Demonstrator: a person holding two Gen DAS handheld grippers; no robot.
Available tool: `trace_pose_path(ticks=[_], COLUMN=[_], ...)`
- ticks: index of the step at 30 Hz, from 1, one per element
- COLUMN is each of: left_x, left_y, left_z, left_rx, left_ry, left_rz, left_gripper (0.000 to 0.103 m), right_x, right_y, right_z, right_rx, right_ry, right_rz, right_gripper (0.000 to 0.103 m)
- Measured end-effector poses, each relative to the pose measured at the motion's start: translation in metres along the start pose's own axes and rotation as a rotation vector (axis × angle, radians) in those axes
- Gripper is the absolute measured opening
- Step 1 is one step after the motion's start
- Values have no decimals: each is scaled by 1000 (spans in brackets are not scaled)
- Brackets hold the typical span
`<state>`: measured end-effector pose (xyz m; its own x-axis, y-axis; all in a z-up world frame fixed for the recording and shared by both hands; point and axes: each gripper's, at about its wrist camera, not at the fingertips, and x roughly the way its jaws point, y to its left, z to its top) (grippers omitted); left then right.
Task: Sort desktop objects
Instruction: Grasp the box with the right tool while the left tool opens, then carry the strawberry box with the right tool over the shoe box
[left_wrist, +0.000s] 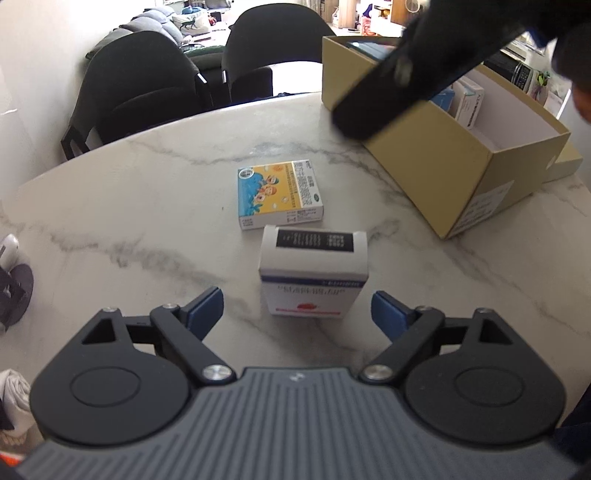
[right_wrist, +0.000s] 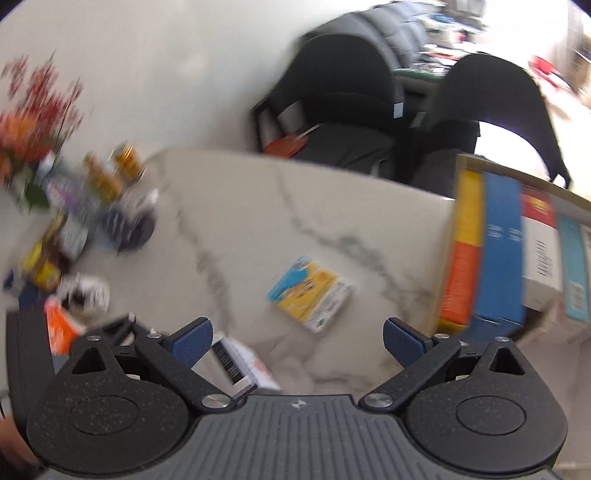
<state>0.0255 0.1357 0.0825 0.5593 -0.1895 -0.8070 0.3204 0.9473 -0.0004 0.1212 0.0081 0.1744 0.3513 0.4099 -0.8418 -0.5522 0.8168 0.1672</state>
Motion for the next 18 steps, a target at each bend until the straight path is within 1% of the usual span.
trace_pose_path(ticks=[2, 4, 6, 7, 8, 9, 10, 11, 14, 18], left_x=[-2, -4, -6, -7, -8, -9, -10, -11, -13, -12], left_y=[3, 6, 9, 10, 11, 11, 11, 11, 11, 10], left_z=[-5, -10, -14, -17, -18, -20, -22, -23, -25, -24], left_rx=[-18, -42, -76, -88, -96, -100, -103, -106, -118, -117], left_ry=[8, 14, 21, 24, 26, 27, 29, 30, 32, 34], left_rz=[5, 3, -5, -6, -4, -2, 1, 5, 9, 11], left_gripper=[89, 90, 90, 90, 90, 90, 90, 90, 90, 91], right_x=[13, 25, 40, 49, 57, 62, 66, 69, 68, 59], right_y=[21, 39, 51, 56, 58, 59, 60, 60, 58, 45], right_z=[0, -1, -2, -2, -3, -5, -6, -7, -9, -8], right_rx=[-96, -171, -227, -253, -274, -278, -276, -274, -239, -114], right_ry=[38, 69, 106, 126, 150, 164, 176, 187, 189, 175], right_rz=[15, 36, 30, 20, 13, 10, 9, 7, -3, 14], right_gripper=[91, 87, 81, 68, 48, 38, 34, 29, 28, 28])
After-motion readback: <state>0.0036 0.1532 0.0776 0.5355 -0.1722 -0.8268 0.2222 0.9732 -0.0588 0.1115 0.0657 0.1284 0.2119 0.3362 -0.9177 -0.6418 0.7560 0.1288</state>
